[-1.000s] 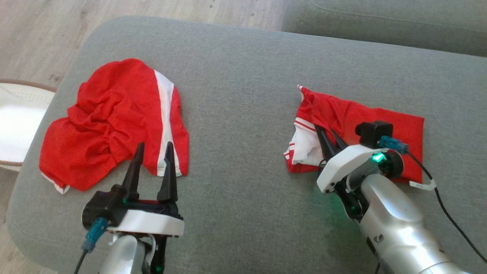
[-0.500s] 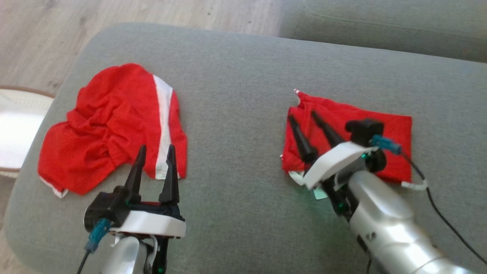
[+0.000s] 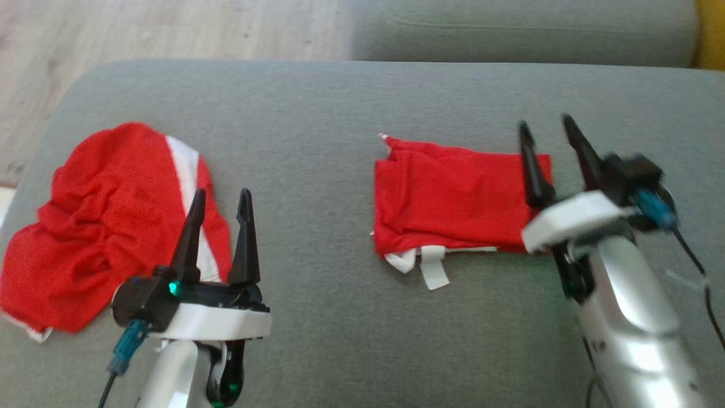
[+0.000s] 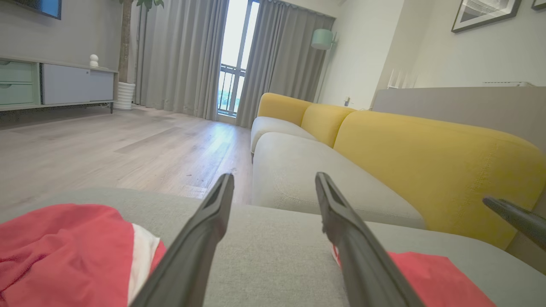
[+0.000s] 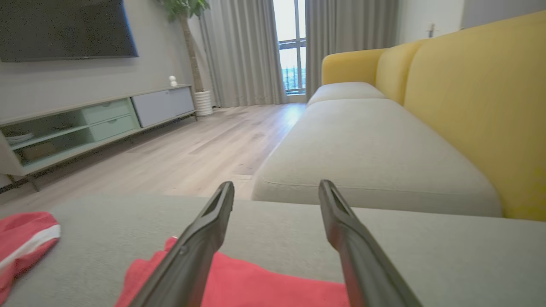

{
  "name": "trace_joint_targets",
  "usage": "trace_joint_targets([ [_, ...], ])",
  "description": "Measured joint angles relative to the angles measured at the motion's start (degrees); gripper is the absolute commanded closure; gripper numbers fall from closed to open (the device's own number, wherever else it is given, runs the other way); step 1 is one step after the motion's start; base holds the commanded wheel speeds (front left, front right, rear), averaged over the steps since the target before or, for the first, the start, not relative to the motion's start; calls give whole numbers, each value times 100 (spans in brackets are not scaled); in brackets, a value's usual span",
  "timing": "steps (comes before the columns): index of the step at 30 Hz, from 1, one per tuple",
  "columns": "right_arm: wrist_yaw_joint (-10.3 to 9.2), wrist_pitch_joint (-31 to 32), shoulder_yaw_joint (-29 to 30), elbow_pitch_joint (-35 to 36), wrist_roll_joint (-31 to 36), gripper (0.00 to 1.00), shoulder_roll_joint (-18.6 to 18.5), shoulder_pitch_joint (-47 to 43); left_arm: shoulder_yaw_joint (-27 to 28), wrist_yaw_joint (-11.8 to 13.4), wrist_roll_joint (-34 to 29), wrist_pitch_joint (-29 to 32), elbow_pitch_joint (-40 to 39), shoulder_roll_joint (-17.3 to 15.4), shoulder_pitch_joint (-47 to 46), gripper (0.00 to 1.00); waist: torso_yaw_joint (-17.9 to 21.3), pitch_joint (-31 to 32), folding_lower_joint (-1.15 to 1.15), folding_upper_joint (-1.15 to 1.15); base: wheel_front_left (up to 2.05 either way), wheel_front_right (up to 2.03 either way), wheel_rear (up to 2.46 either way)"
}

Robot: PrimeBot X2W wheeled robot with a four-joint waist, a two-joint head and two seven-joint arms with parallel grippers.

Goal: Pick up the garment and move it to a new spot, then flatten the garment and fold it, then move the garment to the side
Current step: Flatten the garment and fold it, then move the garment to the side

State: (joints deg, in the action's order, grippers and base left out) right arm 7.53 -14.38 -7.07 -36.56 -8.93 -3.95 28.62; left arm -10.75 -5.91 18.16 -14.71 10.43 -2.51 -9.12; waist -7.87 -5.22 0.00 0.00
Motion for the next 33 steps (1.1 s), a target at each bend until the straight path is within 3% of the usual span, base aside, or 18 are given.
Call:
trace_joint_targets([
  [6,0,0,503,758,443,0,10,-771,158,-13,-48,0,-149,1,5,0,312,32,0,0,0,0,0],
  [13,0,0,856,1591,414,0,60,-1542,363,-13,-56,0,-142,1,274,0,607,103,0,0,0,0,0],
  [20,0,0,858,1736,216,0,100,-1982,399,-13,-56,0,-96,0,382,0,672,126,-1,0,0,0,0],
  [33,0,201,899,1515,635,0,109,-1690,282,-15,-58,0,-96,-1,331,0,466,-156,0,0,0,0,0],
])
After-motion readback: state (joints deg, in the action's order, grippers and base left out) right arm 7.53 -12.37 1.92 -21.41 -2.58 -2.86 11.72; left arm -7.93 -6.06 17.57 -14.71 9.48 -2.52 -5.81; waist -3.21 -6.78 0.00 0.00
